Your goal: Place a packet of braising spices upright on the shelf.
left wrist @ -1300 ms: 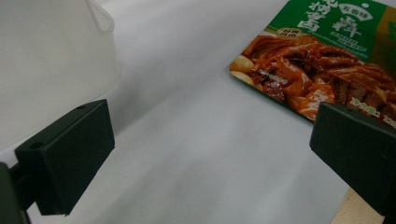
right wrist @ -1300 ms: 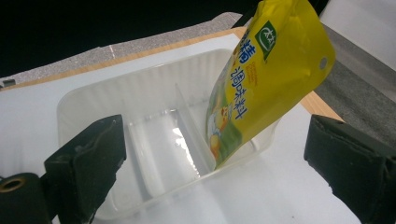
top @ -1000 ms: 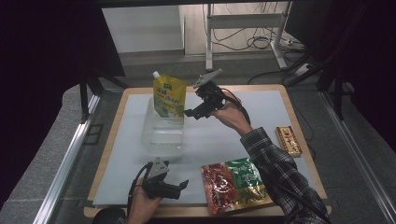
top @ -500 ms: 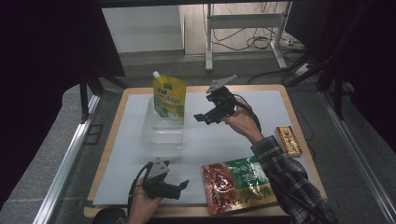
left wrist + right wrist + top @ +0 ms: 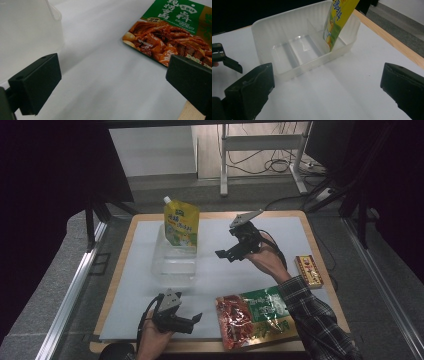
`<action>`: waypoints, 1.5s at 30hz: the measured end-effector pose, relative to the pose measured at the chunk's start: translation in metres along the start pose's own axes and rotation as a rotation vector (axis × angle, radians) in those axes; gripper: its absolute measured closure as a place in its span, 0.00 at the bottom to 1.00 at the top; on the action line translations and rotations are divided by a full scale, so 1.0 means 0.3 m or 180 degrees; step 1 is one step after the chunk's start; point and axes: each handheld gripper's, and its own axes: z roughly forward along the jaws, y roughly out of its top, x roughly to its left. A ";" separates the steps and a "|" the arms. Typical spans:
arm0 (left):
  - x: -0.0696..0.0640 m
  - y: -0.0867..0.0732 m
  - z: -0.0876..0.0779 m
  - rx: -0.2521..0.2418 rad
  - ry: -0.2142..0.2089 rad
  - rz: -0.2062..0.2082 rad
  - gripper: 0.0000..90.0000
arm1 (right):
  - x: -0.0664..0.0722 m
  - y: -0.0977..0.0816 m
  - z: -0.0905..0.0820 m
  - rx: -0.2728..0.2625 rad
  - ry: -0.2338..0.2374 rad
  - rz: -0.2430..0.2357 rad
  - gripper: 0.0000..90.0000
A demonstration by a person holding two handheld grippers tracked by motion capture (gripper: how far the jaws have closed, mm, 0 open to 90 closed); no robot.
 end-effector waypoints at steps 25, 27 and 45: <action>-0.002 -0.001 0.002 0.0016 0.0011 0.0025 0.00 | 0.036 -0.170 -0.075 0.0051 -0.0117 0.0021 0.00; -0.003 -0.001 0.003 0.0020 0.0011 0.0027 0.00 | 0.042 -0.183 -0.078 0.0064 -0.0120 0.0024 0.00; -0.003 -0.002 0.007 0.0049 -0.0003 0.0040 0.00 | 0.055 -0.310 -0.135 -0.0031 -0.0203 0.0187 0.00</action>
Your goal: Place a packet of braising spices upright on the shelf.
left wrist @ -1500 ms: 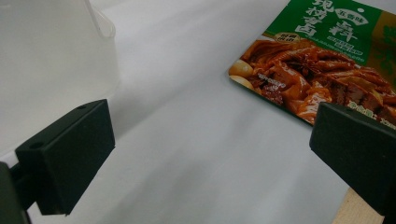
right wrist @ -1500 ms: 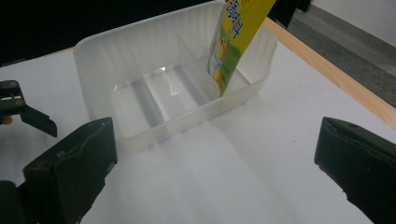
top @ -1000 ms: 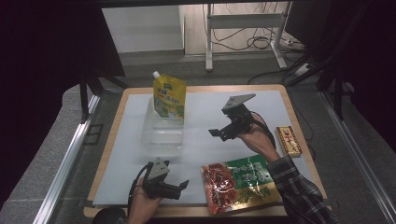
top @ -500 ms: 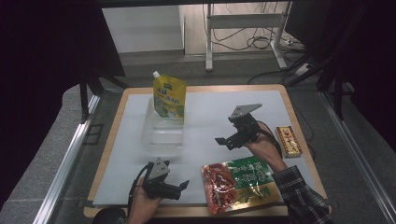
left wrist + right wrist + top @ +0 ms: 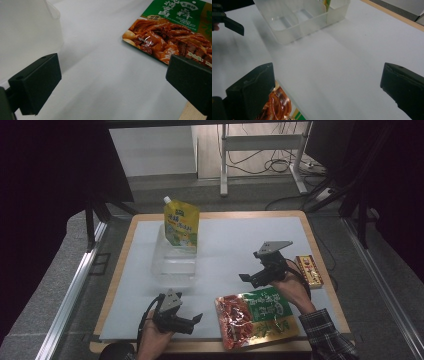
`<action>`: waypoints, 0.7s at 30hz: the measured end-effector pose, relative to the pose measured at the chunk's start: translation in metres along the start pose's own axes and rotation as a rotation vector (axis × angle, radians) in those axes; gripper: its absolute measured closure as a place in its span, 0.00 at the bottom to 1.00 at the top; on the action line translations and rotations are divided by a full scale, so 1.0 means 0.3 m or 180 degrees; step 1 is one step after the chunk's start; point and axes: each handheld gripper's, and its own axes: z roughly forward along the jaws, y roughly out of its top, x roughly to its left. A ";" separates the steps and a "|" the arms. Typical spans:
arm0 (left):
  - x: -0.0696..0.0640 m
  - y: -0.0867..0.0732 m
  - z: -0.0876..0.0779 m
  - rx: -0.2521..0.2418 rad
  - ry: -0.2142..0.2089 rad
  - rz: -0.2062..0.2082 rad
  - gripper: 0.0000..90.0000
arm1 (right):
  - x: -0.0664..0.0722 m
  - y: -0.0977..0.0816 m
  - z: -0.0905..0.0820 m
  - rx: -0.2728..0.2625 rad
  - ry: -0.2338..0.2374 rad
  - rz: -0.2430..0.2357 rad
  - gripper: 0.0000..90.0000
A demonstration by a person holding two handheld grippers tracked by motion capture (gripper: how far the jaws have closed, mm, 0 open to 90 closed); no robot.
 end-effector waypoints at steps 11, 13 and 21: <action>0.000 0.000 -0.003 -0.0020 0.0022 0.0003 0.00 | 0.011 -0.088 -0.022 0.0068 -0.0104 0.0116 0.00; -0.001 0.001 -0.003 -0.0020 0.0023 0.0005 0.00 | 0.012 -0.101 -0.025 0.0101 -0.0119 0.0140 0.00; 0.000 0.001 -0.003 -0.0020 0.0030 0.0007 0.00 | 0.009 -0.145 -0.049 0.0193 -0.0168 0.0263 0.00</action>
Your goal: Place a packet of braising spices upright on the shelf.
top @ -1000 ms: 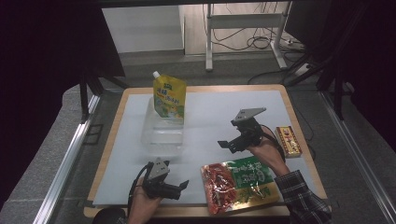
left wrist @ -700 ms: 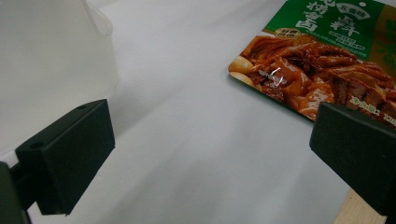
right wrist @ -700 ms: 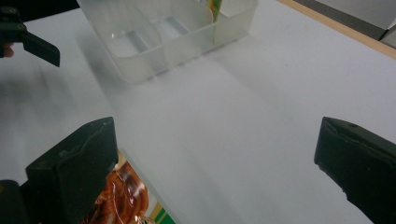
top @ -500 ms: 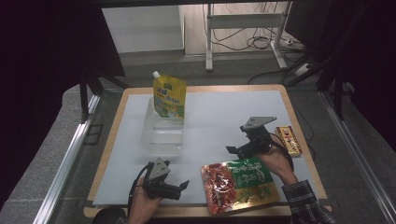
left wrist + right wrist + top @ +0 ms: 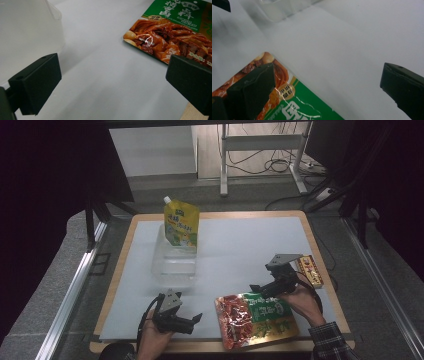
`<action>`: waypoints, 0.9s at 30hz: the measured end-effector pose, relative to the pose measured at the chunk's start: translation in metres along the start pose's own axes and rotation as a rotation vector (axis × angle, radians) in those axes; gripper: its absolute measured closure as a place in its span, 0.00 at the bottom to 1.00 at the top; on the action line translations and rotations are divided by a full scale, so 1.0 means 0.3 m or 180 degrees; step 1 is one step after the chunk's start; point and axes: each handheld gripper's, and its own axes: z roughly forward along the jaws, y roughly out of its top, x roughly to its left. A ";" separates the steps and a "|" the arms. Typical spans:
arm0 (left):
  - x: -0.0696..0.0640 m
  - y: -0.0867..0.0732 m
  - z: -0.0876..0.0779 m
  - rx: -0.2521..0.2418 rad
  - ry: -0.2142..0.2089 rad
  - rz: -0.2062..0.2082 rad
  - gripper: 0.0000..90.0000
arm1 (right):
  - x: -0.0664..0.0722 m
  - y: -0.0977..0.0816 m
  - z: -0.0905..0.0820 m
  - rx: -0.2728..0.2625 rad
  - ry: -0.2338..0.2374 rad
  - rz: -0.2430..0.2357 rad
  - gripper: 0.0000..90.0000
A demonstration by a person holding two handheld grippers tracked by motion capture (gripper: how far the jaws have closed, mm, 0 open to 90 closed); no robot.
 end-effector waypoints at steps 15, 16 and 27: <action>-0.003 0.001 0.002 0.0009 0.0005 0.0015 0.00 | -0.013 -0.118 -0.071 0.0113 -0.0104 0.0055 0.00; -0.003 0.001 0.001 0.0010 0.0007 0.0016 0.00 | -0.013 -0.125 -0.074 0.0117 -0.0111 0.0067 0.00; -0.004 0.001 0.002 0.0015 0.0010 0.0026 0.00 | -0.018 -0.195 -0.090 0.0227 -0.0169 0.0197 0.00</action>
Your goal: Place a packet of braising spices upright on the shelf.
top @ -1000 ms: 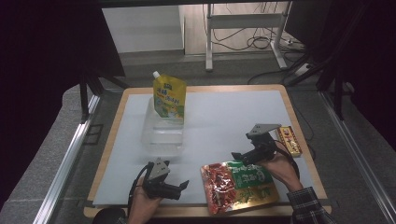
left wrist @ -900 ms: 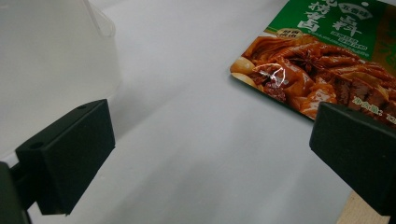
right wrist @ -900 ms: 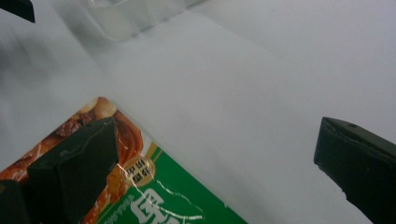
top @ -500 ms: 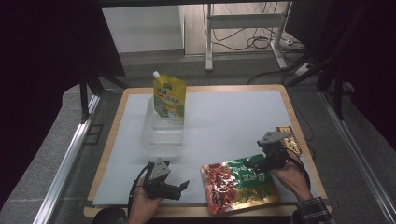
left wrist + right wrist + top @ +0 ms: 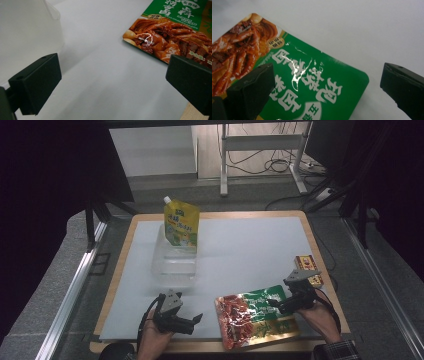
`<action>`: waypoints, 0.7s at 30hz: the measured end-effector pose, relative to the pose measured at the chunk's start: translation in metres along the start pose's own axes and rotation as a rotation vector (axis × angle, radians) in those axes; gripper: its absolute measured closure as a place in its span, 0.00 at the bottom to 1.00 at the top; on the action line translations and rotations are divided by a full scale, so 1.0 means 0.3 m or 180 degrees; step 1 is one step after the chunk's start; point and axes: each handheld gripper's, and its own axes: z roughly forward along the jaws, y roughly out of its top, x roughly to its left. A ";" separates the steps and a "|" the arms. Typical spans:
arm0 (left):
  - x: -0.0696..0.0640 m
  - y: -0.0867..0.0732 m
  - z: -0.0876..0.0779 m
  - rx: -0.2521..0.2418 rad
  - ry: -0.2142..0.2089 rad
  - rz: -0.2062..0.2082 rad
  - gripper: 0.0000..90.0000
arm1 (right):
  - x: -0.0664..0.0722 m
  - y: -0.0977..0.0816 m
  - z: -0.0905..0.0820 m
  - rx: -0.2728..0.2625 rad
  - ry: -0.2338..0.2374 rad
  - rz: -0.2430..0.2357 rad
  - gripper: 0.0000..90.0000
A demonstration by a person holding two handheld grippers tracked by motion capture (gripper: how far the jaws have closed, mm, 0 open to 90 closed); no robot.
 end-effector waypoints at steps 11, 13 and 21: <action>-0.001 0.000 0.001 0.0005 -0.0001 0.0005 0.00 | -0.013 -0.059 0.013 0.0225 0.0053 0.0099 0.00; -0.001 0.000 0.002 0.0006 -0.0004 0.0005 0.00 | -0.013 -0.066 0.015 0.0244 0.0067 0.0127 0.00; -0.001 0.000 0.001 0.0004 -0.0004 0.0008 0.00 | -0.008 -0.077 0.033 0.0310 0.0192 0.0146 0.00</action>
